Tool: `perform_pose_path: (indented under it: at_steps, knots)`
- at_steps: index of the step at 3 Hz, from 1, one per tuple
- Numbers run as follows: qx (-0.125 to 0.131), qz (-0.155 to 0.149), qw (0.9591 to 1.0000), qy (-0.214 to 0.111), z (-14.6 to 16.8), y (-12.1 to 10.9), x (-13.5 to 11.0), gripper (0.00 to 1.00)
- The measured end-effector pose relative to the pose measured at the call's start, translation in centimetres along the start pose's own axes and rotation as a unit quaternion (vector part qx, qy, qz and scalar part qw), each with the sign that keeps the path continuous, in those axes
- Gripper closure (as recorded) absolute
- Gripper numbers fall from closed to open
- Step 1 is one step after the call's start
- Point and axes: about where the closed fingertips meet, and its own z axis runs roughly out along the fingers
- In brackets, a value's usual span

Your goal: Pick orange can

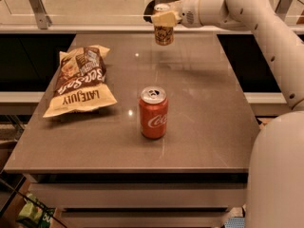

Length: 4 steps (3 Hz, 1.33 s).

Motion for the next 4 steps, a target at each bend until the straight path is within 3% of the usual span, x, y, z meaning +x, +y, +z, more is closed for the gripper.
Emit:
perform_pose_path:
  at_steps: [3,4]
  knots:
    - [0.032,-0.077,0.9963,-0.019,-3.4,1.4,-7.3,1.00]
    - [0.032,-0.078,0.9963,-0.020,-3.4,1.4,-7.3,1.00]
